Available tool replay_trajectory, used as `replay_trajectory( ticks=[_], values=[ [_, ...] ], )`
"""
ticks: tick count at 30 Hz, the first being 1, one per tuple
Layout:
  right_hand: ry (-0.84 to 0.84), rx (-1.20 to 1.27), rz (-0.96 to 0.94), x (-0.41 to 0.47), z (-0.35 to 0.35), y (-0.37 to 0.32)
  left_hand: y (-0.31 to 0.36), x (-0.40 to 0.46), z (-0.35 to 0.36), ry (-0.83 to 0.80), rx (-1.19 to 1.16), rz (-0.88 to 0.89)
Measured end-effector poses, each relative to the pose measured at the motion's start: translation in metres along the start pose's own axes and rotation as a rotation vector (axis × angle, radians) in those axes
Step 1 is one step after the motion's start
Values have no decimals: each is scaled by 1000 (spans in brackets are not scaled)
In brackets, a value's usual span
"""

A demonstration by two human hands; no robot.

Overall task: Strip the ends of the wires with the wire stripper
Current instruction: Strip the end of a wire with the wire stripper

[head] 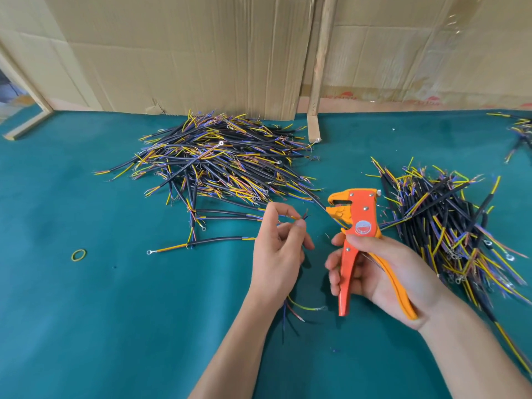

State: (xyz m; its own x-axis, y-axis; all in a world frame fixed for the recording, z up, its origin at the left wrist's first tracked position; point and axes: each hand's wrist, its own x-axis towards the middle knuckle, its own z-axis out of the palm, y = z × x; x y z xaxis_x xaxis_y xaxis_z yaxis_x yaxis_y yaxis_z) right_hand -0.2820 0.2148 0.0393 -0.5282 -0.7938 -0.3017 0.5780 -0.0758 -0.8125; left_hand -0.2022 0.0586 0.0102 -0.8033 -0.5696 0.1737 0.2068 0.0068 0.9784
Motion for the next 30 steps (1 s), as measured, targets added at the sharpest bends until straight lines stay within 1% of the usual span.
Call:
replay_trajectory(
  ticks=[3,8,12,15,19,23,30],
  values=[
    [5,11,4,-1,-6,-1,1,-1,1,8,0,-1],
    [-64,10,46,-3,-10,-3,1,-1,2,20,-20,-13],
    [-122,56,35,-7,-12,-2,-2,-1,2,38,-11,-14],
    [-106,50,33,-9,-13,-2,-3,-1,2,51,32,-6],
    [-111,38,102,-8,-15,-3,-5,-1,2,64,62,20],
    [-116,-39,157,-10,-12,-6,-5,0,0,92,43,32],
    [-138,-53,114,-11,-11,-8,-5,0,-2,48,3,45]
  ],
)
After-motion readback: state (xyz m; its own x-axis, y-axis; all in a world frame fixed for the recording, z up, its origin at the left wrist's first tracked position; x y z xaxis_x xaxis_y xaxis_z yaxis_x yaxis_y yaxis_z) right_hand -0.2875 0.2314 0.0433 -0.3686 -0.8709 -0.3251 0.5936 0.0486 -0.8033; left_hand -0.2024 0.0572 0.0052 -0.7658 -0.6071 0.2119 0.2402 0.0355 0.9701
